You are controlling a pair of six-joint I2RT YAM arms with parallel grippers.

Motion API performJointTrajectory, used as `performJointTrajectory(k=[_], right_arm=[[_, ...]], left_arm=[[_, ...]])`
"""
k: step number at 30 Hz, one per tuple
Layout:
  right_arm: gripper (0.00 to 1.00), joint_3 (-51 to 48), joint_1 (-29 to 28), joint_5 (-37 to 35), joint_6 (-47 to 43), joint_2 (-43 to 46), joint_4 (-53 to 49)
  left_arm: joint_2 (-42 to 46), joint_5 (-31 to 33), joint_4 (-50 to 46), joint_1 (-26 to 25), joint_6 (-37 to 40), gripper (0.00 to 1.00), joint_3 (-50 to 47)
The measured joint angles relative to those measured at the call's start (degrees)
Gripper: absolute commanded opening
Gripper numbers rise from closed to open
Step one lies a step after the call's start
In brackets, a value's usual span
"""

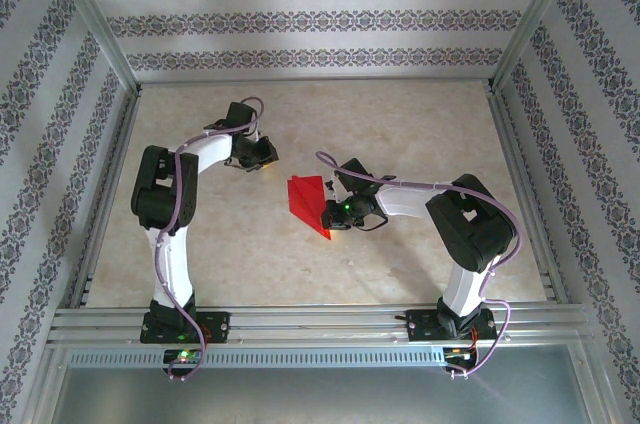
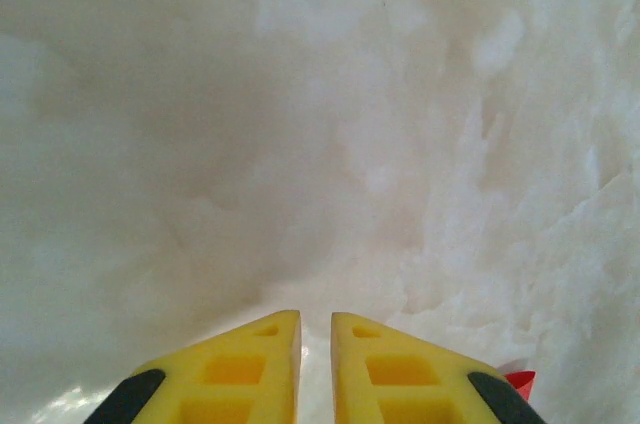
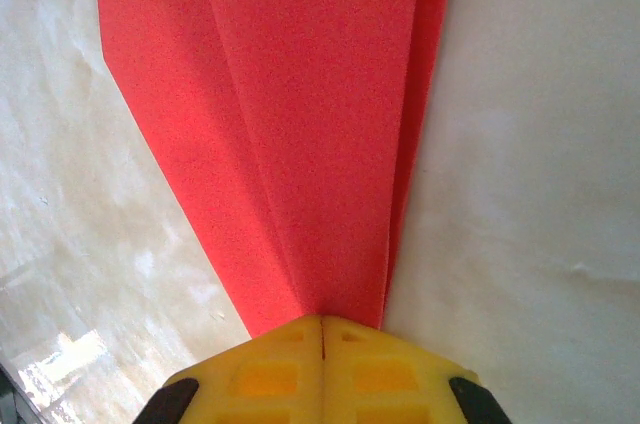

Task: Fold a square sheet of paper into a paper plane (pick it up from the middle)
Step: Fourth fold the wing at the center of the table.

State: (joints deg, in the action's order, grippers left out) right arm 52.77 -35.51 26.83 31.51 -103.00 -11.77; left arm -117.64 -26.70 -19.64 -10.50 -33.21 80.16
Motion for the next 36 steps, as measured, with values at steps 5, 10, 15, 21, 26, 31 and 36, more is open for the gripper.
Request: performJointTrajectory(k=[5, 10, 15, 21, 26, 31, 36], right_arm=[[0.04, 0.00, 0.00, 0.09, 0.02, -0.02, 0.04], [0.04, 0.00, 0.02, 0.22, 0.02, -0.02, 0.15], [0.04, -0.04, 0.04, 0.48, 0.02, -0.02, 0.22], [0.04, -0.35, 0.15, 0.96, 0.02, -0.02, 0.68], [0.04, -0.57, 0.52, 1.49, 0.02, 0.00, 1.01], [0.05, -1.90, 1.60, 3.13, 0.02, 1.11, 1.44], [0.06, -2.21, 2.54, 5.01, 0.04, 2.95, 0.13]], left_arm=[[10.95, -2.05, 2.38, -2.80, -3.08, 0.16, -8.94], [15.96, -5.25, 8.22, -9.90, -8.20, 0.15, -14.67], [11.61, -7.19, 11.26, -14.12, -11.41, 0.12, -16.28], [6.10, -6.25, 11.39, -14.19, -11.85, 0.08, -15.08], [5.33, -4.26, 11.08, -14.19, -11.19, 0.07, -14.01], [4.83, -3.30, 10.71, -14.19, -10.64, 0.04, -14.01], [4.81, -3.21, 10.71, -14.21, -10.54, 0.04, -14.01]])
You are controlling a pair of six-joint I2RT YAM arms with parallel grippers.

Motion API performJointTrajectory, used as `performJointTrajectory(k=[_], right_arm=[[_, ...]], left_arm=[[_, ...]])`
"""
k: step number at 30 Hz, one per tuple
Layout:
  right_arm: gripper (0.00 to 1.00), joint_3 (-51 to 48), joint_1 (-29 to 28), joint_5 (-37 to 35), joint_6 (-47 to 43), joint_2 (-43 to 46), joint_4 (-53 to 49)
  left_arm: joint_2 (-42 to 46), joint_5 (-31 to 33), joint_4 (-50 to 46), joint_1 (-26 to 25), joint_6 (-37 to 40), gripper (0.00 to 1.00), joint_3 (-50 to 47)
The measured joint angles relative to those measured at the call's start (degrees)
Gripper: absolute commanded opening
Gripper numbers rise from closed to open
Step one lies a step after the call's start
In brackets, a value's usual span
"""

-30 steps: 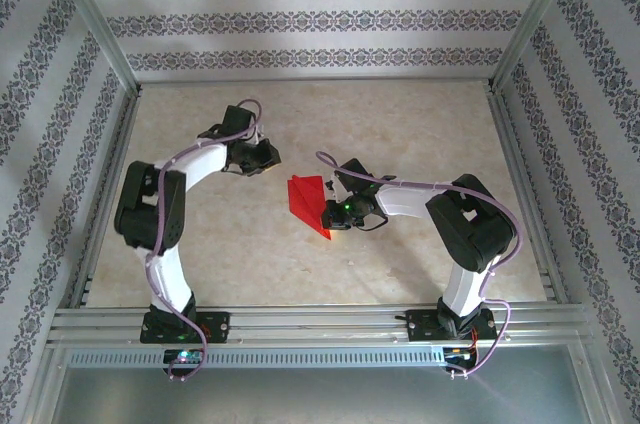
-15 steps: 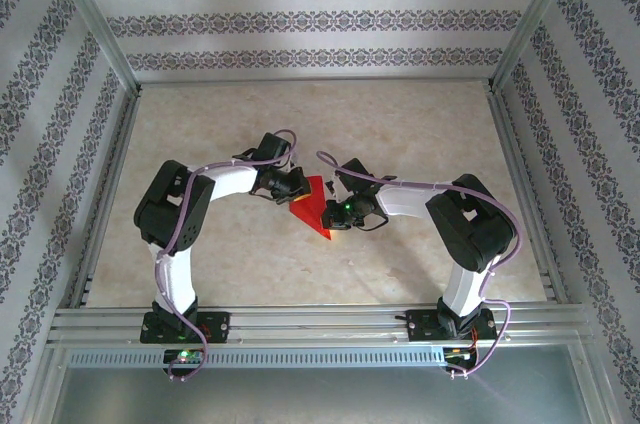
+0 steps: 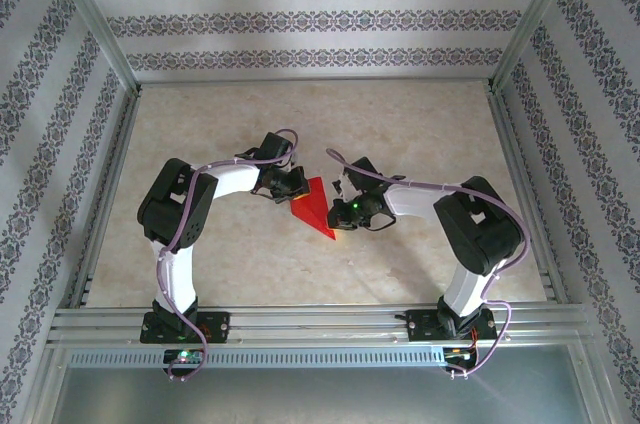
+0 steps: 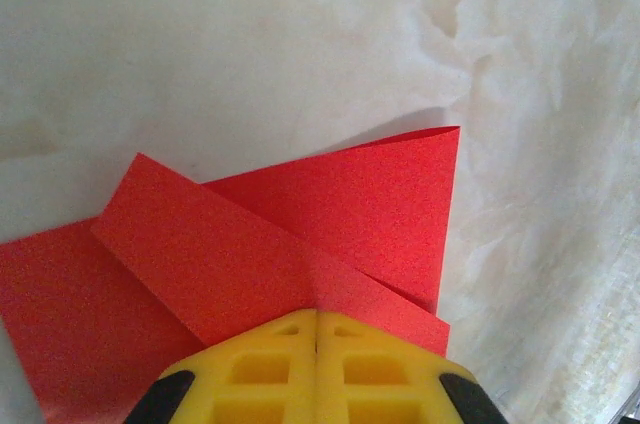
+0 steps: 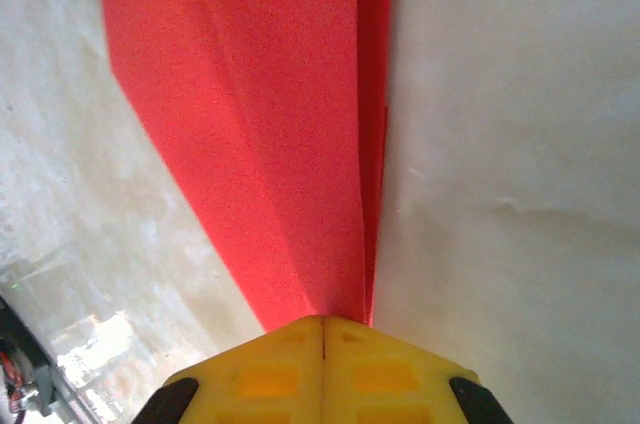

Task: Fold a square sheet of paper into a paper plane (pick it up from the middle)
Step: Fourth fold the wing at the center of the table.

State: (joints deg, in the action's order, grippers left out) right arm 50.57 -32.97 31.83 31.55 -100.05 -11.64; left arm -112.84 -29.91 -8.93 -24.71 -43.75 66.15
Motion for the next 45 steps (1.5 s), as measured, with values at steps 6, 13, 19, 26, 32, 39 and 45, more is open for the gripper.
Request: performJointTrajectory(k=[6, 13, 19, 26, 32, 39, 45], right_arm=[[0.04, 4.55, -0.02, 0.98, 0.15, 0.42, -0.13], [0.00, 10.05, -0.02, 0.11, 1.53, -5.25, 0.90], [0.00, 12.70, -0.31, -0.52, 1.49, -9.60, -0.42], [0.00, 13.46, -1.14, -0.76, 1.44, -10.58, -1.29], [0.00, 12.37, -1.31, -1.16, 1.11, -10.78, -1.68], [0.00, 7.21, -1.27, -0.76, 1.49, -8.39, 4.07], [0.00, 0.59, -1.25, -0.02, 2.99, -4.13, 7.39]], left_arm=[[0.00, 0.00, 0.02, 0.00, -0.02, 0.03, -0.02], [0.00, 0.00, 0.02, 0.00, -0.02, 0.03, -0.02], [-0.07, 0.02, 0.00, 0.00, -0.07, 0.02, -0.02], [-0.22, 0.15, -0.15, 0.00, -0.81, 0.00, 0.02], [-0.68, 0.22, -1.42, 0.00, -1.75, 0.00, 0.87], [-0.81, 0.24, -1.66, 0.00, -1.77, 0.00, 1.03], [-1.11, -0.07, -1.92, 0.00, -1.75, 0.00, 1.42]])
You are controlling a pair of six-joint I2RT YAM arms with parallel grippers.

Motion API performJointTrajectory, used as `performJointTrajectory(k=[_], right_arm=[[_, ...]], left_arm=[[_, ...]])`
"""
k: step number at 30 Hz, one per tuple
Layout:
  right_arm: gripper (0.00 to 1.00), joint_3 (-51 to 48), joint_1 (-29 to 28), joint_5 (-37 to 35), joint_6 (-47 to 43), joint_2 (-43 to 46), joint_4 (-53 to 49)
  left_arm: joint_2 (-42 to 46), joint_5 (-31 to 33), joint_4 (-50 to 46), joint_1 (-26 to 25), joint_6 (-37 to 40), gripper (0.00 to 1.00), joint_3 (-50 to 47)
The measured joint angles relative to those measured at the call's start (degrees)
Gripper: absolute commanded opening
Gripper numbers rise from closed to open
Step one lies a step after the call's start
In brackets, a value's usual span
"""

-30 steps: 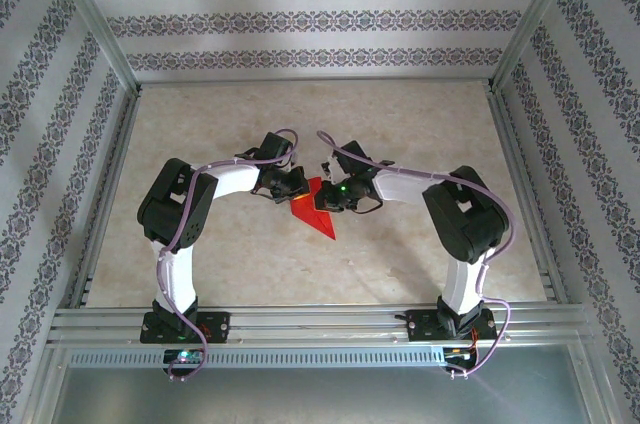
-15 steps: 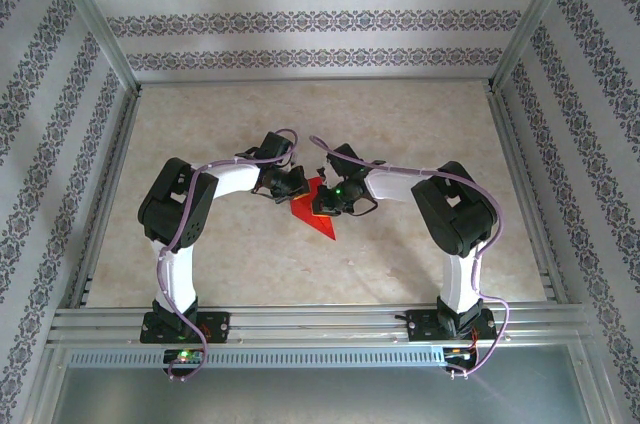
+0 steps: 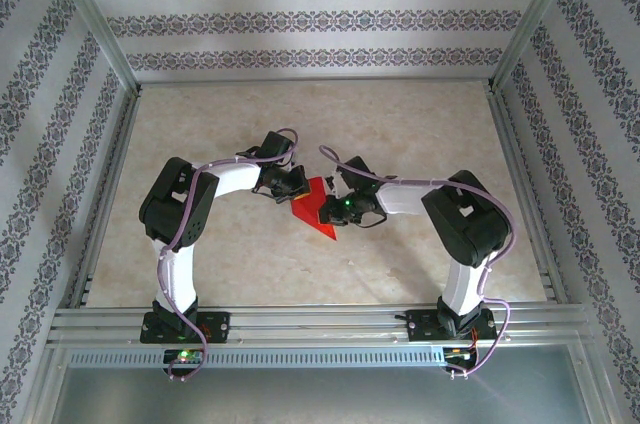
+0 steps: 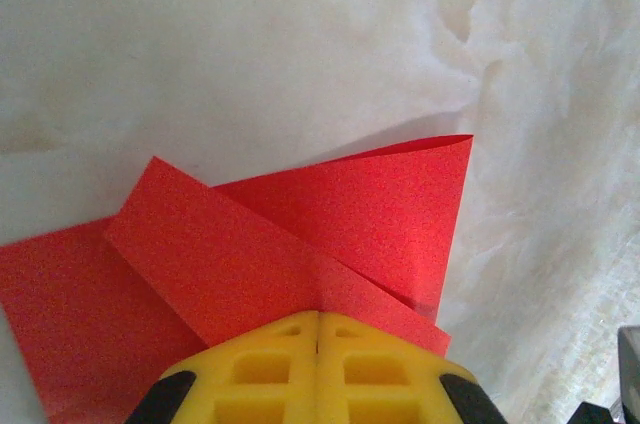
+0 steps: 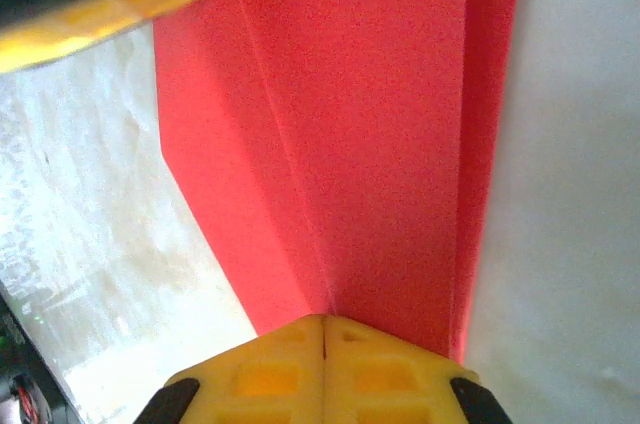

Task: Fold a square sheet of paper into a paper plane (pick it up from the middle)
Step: Fourth fold the wing at the center of the table, then pick up the paper from the center of the table.

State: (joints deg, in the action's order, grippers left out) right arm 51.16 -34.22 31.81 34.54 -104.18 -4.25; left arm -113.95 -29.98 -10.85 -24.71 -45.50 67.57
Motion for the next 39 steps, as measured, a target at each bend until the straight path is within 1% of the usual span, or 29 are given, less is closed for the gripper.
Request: performJointTrajectory(k=[11, 12, 13, 16, 18, 19, 21, 26, 29, 34, 39], right_arm=[[0.00, -10.12, 0.07, 0.81, 1.73, 9.66, -2.78], [0.01, -10.95, 0.26, 0.79, 1.73, 11.02, -3.52], [0.04, -11.37, 0.39, 0.57, 1.70, 12.13, -4.09], [0.16, -11.63, 1.16, -1.29, 1.55, 16.85, -4.55], [0.28, -11.61, 1.97, -3.45, 1.38, 20.41, -3.85], [0.31, -11.56, 2.34, -4.37, 1.42, 21.57, -3.34], [0.33, -11.47, 3.32, -6.36, 1.46, 23.19, -1.88], [0.35, -9.53, 5.25, -8.04, 1.31, 20.79, -0.02], [0.39, -7.85, 5.51, -7.54, 1.05, 17.81, 1.68], [0.37, -4.28, 5.51, -4.81, -0.79, 11.96, 3.26], [0.34, 1.68, 5.62, -2.75, -3.32, 5.03, 3.89]], left_arm=[[-0.09, -0.13, -0.42, 0.00, 0.22, 0.00, 0.33], [-0.09, -0.22, -0.44, 0.00, 0.42, 0.00, 0.44], [-0.09, -0.22, -0.48, 0.00, 0.55, 0.02, 0.57], [-0.09, -0.15, -1.03, 0.00, 1.38, 0.08, 1.25], [0.04, -0.22, -1.64, 0.02, 1.66, 0.14, 1.66], [0.35, -0.42, -1.64, 0.02, 1.68, 0.17, 1.68], [1.90, -1.05, -1.44, 0.02, 1.25, 0.24, 1.51], [10.71, -1.27, 2.27, 0.02, -1.77, 0.36, -2.89], [15.28, -1.01, 6.16, 0.02, -4.44, 0.40, -7.96], [16.28, -0.83, 10.21, 0.11, -8.68, 0.40, -15.17], [16.28, -0.83, 13.16, 0.55, -11.69, 0.40, -18.01]])
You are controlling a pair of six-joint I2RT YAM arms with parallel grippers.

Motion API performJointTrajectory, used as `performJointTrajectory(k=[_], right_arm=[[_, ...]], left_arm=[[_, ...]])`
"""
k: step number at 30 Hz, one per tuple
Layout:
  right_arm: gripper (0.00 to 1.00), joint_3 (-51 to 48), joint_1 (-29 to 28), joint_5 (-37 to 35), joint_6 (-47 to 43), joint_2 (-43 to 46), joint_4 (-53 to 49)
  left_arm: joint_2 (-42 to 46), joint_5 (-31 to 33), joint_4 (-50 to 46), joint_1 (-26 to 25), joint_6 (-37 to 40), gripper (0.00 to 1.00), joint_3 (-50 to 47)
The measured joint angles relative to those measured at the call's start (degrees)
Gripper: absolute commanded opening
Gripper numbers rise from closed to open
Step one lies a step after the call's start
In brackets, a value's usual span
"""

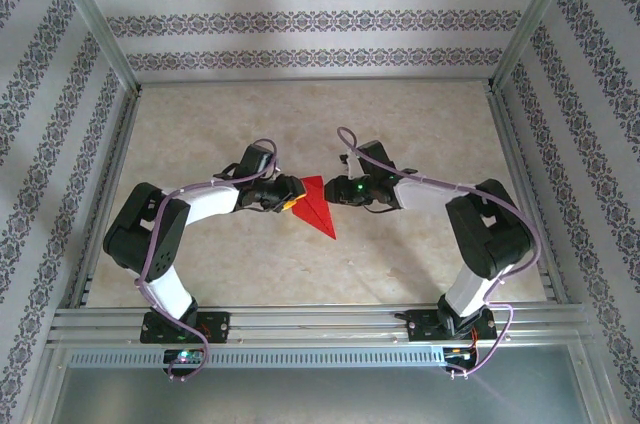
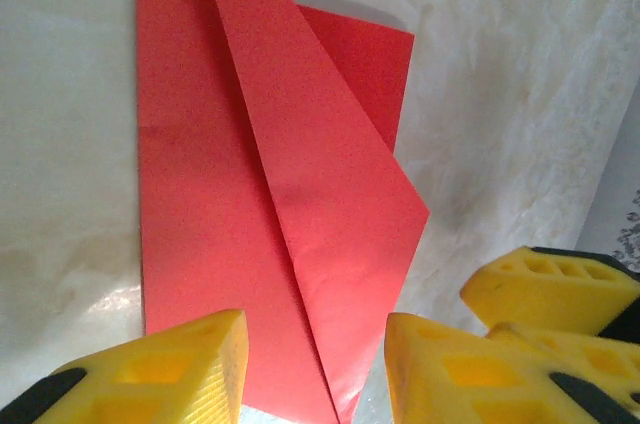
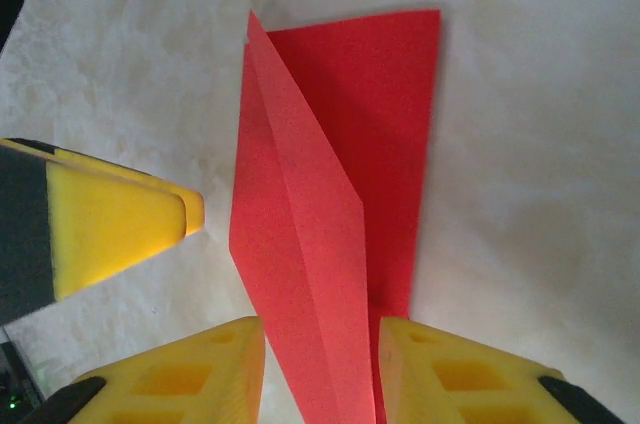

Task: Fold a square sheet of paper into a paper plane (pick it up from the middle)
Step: Pick up the paper from the center of the table.

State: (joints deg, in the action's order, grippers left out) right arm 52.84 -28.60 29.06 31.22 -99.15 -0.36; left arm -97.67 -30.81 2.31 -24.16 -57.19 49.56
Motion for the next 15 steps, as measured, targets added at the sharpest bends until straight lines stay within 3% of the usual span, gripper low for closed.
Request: performJointTrajectory(k=[15], right_arm=[[0.27, 6.58, 1.11, 6.91, -2.97, -10.56, 0.24]], left_arm=[[-0.13, -0.44, 5.11, 1.60, -3.34, 0.41, -2.54]])
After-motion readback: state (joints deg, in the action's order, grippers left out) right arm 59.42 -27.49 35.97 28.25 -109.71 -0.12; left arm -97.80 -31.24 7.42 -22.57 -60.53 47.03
